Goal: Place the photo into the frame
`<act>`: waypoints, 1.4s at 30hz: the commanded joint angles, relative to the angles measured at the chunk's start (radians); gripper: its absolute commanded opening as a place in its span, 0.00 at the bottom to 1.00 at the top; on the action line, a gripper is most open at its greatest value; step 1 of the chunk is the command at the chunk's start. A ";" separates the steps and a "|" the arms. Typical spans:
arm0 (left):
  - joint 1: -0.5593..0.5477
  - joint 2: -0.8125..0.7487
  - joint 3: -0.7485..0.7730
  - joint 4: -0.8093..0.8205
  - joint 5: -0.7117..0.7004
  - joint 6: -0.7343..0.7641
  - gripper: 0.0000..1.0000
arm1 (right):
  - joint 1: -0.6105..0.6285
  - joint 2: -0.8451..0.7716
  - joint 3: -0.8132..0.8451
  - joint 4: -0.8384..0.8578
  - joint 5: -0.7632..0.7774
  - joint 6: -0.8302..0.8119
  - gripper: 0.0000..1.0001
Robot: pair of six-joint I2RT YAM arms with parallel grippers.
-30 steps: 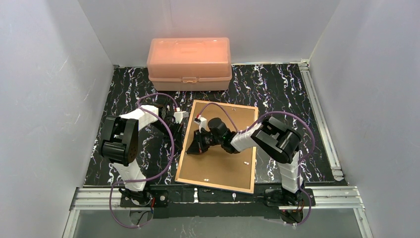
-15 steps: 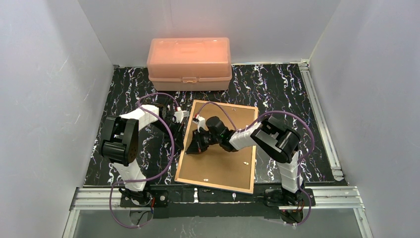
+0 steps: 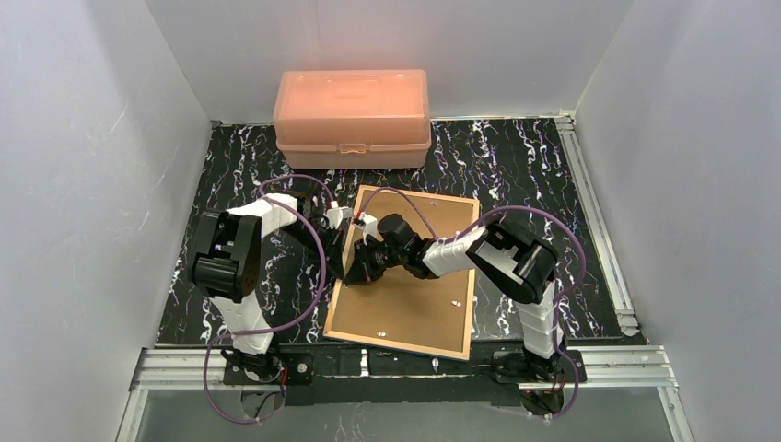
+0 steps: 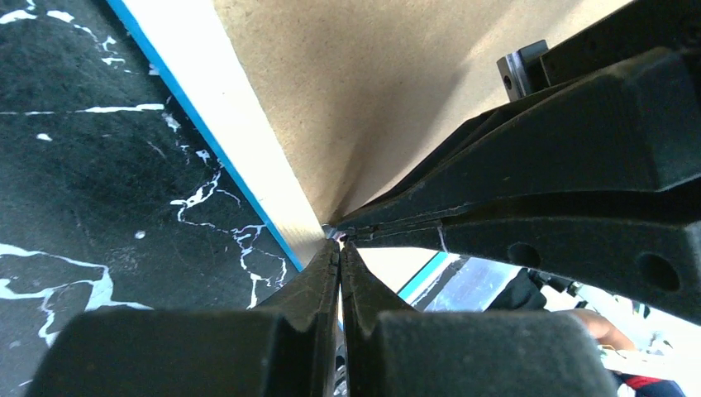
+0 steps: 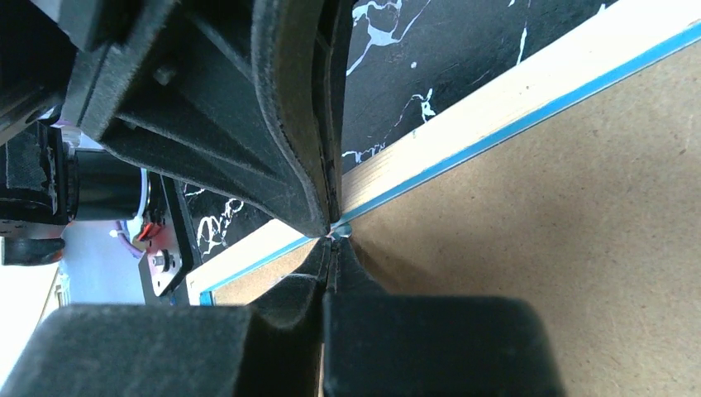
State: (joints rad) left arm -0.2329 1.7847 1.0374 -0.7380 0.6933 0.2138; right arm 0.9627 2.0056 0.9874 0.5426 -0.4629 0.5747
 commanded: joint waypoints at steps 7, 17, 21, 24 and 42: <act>0.016 0.043 0.030 -0.028 -0.030 0.002 0.00 | 0.026 0.022 0.019 -0.054 0.073 -0.036 0.01; 0.067 -0.067 0.030 -0.016 -0.090 0.005 0.20 | 0.027 0.018 -0.006 -0.041 0.070 -0.027 0.01; 0.067 -0.048 0.011 -0.010 -0.052 0.007 0.23 | 0.026 0.015 -0.010 -0.036 0.072 -0.023 0.01; 0.067 -0.003 0.015 -0.017 -0.029 0.008 0.23 | 0.026 0.015 -0.010 -0.035 0.072 -0.022 0.01; 0.054 0.095 0.028 0.006 -0.004 -0.006 0.00 | 0.041 0.042 0.010 -0.023 0.046 -0.022 0.01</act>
State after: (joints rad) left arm -0.1608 1.8431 1.0698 -0.7494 0.7006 0.1982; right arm 0.9775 2.0056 0.9913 0.5480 -0.4294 0.5728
